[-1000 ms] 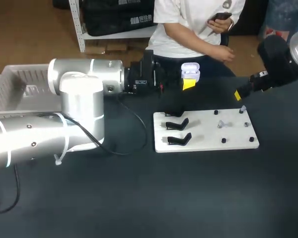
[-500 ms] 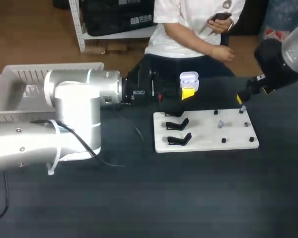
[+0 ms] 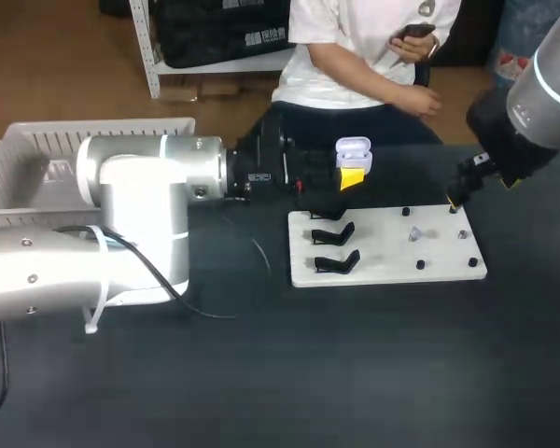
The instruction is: Pick up each earbud case from the left stands, insert the matching earbuds, close the lid, and place the case in the box.
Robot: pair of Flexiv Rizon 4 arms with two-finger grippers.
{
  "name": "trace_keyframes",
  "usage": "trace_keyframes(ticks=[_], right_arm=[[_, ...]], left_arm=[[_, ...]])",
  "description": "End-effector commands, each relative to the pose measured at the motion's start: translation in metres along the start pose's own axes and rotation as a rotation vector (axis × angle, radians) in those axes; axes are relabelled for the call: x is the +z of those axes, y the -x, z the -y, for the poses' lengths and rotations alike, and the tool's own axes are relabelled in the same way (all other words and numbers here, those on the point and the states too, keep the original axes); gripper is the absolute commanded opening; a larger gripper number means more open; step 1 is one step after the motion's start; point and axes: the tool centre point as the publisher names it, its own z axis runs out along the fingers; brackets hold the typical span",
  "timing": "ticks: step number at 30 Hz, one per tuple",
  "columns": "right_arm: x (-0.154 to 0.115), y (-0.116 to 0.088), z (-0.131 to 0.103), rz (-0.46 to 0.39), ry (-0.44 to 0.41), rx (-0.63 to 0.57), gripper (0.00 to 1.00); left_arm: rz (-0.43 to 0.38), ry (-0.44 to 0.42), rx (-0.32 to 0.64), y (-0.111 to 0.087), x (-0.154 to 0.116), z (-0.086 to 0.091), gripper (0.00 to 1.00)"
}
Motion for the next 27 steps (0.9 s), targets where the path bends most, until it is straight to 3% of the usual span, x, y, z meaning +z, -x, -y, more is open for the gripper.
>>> trace_keyframes(ticks=[1,6,11,27], right_arm=[[0.012,0.003,0.002,-0.035,-0.068,-0.005,1.00],[0.027,0.001,0.006,-0.091,-0.118,-0.036,1.00],[0.048,0.002,0.010,-0.122,-0.115,-0.061,1.00],[0.088,0.019,0.012,-0.176,-0.038,0.004,0.99]], left_arm=[[0.005,0.028,0.004,-0.001,0.000,0.003,0.00],[0.005,0.028,0.004,-0.001,0.000,0.003,0.00],[0.005,0.028,0.004,-0.001,0.000,0.003,0.00],[0.005,0.028,0.004,-0.001,0.000,0.003,0.00]])
